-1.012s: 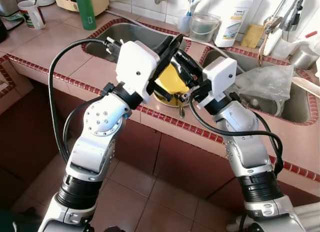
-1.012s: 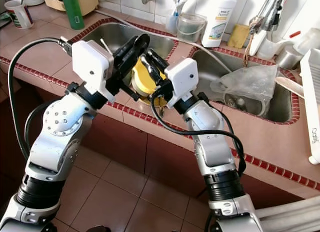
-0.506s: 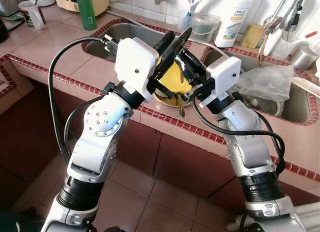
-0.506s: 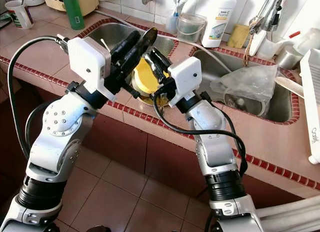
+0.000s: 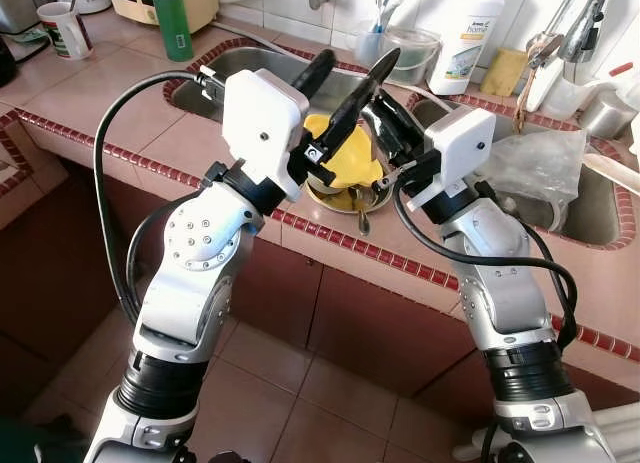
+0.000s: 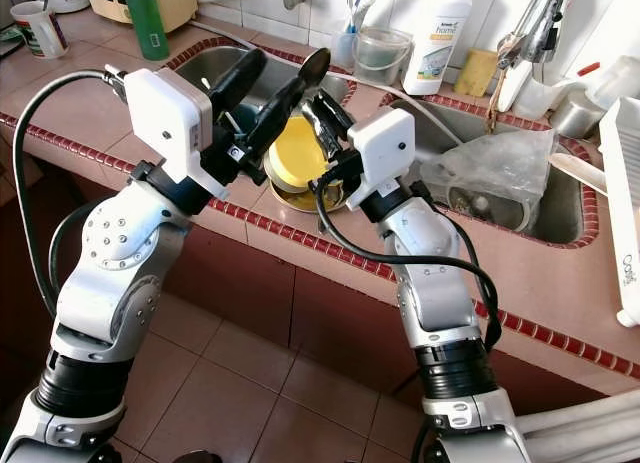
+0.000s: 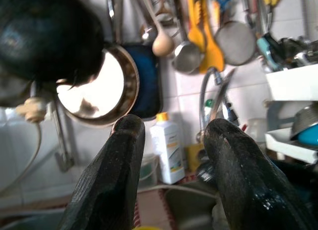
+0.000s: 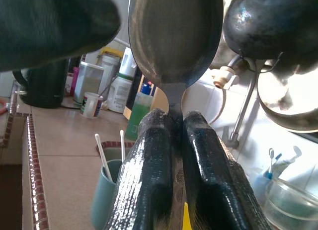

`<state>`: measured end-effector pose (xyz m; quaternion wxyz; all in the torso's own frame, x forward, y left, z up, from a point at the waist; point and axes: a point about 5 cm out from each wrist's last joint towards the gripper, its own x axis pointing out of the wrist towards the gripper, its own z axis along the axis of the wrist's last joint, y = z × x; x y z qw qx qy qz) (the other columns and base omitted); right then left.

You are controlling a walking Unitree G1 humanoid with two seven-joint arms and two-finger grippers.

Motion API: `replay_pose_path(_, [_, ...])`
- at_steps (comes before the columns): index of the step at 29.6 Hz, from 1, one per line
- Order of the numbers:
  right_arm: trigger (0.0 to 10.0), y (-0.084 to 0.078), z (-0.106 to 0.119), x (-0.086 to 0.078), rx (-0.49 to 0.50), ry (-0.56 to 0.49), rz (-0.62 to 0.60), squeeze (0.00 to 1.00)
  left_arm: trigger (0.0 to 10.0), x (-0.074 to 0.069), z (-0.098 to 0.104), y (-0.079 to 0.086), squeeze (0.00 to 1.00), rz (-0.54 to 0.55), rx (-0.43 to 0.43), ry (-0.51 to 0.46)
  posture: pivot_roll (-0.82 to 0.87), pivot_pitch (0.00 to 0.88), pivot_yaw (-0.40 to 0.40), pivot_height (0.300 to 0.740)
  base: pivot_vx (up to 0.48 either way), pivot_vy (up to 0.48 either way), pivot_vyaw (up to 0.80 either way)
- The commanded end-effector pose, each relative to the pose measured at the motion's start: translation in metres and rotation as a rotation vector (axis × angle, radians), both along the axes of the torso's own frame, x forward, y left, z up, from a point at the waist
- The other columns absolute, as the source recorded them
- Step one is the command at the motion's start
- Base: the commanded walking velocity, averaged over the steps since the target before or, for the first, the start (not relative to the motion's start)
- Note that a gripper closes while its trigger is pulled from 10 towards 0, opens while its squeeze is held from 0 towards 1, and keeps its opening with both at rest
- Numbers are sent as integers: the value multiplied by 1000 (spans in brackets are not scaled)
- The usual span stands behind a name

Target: Kitchen organization

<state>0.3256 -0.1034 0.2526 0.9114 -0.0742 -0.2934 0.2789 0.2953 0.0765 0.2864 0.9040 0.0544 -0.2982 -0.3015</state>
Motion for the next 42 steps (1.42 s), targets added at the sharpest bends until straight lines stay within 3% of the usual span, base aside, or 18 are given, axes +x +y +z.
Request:
replay_pose_path(1, [10000,-7,8,2,26,-19,-38,0,10000,6,-4,5,0,30,-28,54,-49,86,-28,740,0,0,0])
replay_pose_path(6, [10000,-12,10,3,43,-26,-77,0,10000,12,-8,12,0,73,-42,92,-53,87,-24,740,0,0,0])
replay_pose_path(8, [10000,-25,17,4,99,-40,-147,0,10000,22,-16,26,0,152,-95,168,-57,86,-24,740,0,0,0])
replay_pose_path(16, [10000,-27,17,5,110,-42,-159,0,10000,24,-17,29,0,168,-103,178,-57,86,-24,740,0,0,0])
replay_pose_path(17, [10000,-43,15,4,171,-30,-256,0,10000,33,-25,45,0,262,-100,217,-62,86,-18,740,0,0,0])
replay_pose_path(20, [10000,-49,11,2,198,-12,-300,0,10000,37,-30,53,0,289,-96,264,-62,88,-18,740,0,0,0])
replay_pose_path(42, [10000,-42,4,-10,225,22,-287,0,10000,44,-25,74,0,335,-112,271,-62,86,-17,740,11,0,0])
